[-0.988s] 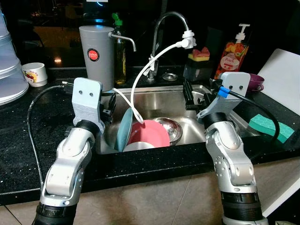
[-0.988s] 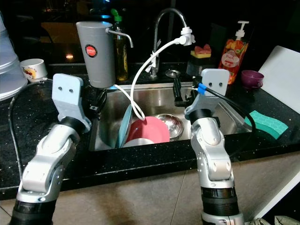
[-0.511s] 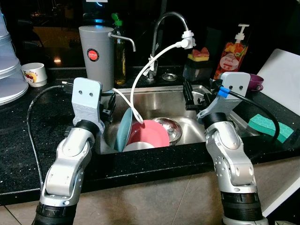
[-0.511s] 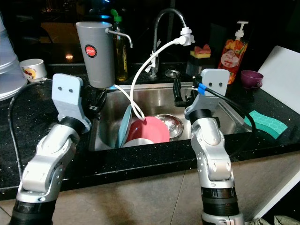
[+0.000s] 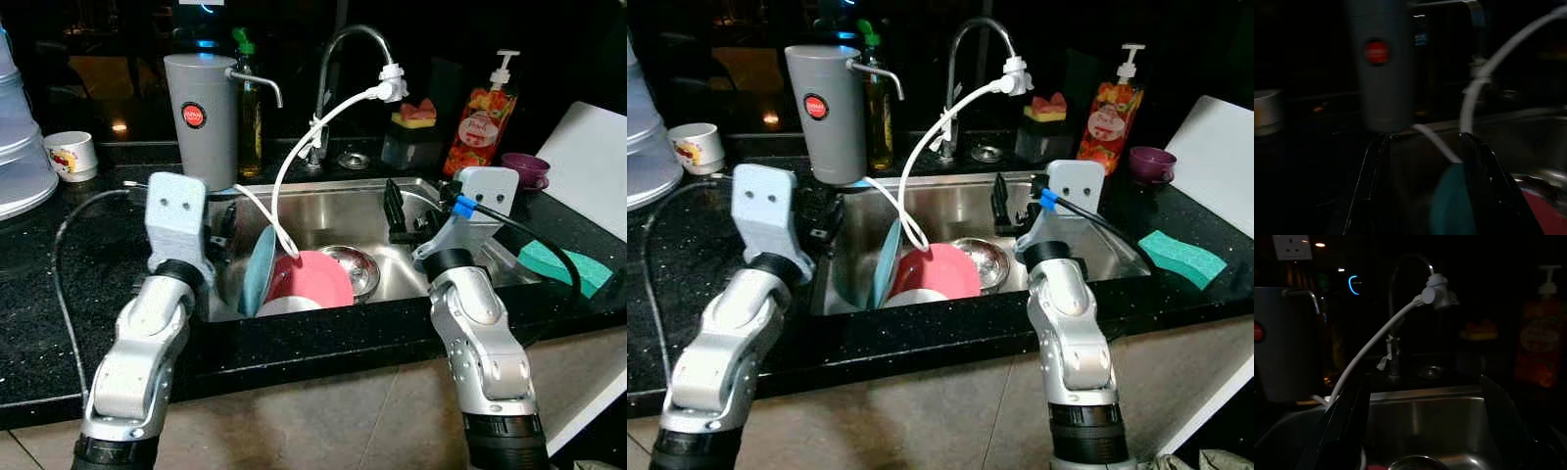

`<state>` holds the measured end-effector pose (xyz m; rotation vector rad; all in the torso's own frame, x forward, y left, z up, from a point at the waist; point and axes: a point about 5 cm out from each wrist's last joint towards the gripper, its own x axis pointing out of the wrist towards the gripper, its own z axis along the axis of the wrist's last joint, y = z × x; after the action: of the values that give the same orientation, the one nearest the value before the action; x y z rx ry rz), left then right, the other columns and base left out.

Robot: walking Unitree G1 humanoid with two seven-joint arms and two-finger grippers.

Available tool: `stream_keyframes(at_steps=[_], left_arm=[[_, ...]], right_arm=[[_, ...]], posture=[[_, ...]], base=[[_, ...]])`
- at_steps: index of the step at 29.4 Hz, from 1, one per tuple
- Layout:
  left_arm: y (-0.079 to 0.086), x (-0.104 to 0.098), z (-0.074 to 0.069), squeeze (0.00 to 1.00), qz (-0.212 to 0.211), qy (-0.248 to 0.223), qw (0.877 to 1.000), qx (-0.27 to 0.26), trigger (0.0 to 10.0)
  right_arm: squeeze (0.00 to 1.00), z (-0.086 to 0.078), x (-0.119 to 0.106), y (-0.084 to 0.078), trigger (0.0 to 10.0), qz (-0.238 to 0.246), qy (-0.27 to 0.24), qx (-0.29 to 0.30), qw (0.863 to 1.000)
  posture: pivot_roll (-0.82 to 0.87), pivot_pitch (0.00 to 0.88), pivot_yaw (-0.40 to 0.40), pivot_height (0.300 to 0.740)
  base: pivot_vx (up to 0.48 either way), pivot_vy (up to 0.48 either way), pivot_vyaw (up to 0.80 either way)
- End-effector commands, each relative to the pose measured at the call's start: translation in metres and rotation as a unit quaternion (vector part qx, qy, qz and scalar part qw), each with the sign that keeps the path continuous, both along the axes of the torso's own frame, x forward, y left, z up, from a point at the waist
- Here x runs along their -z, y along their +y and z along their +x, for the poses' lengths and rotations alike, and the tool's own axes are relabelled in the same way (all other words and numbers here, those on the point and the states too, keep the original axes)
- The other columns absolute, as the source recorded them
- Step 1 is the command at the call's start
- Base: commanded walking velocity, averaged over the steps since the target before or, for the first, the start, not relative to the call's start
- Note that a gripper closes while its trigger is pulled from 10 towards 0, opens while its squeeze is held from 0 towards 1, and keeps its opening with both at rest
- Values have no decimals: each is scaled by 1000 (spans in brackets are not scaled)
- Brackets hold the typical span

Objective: Kitchen organization

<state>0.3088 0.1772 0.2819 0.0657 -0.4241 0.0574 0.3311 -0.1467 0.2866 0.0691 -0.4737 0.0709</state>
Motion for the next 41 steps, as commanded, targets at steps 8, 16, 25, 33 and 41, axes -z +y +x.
stream_keyframes(at_steps=[8, 16, 25, 33, 41], left_arm=[[26, 22, -9, 0, -7, 42, 998, -48, 10000], [24, 21, -10, 0, -10, 40, 998, -45, 10000], [19, 13, -6, 0, 8, 22, 999, -38, 10000], [22, 4, -2, 0, 14, 8, 999, -42, 10000], [22, 2, 0, 0, 37, 3, 998, -41, 10000]], right_arm=[[0, 1, 16, -5, 10000, 4, 27, 13, 1000], [0, 2, 24, -9, 10000, 16, 44, 14, 999], [0, 4, 16, -6, 10000, 17, 30, 9, 999], [0, 4, 11, -5, 10000, 22, 22, 8, 999], [0, 4, 11, -3, 10000, 28, 22, 5, 999]], posture=[[88, 71, -57, 740], [89, 70, -58, 740], [86, 61, -56, 740], [87, 60, -55, 740], [87, 63, -48, 740]], base=[[0, 0, 0], [0, 0, 0], [0, 0, 0], [0, 0, 0], [0, 0, 0]])
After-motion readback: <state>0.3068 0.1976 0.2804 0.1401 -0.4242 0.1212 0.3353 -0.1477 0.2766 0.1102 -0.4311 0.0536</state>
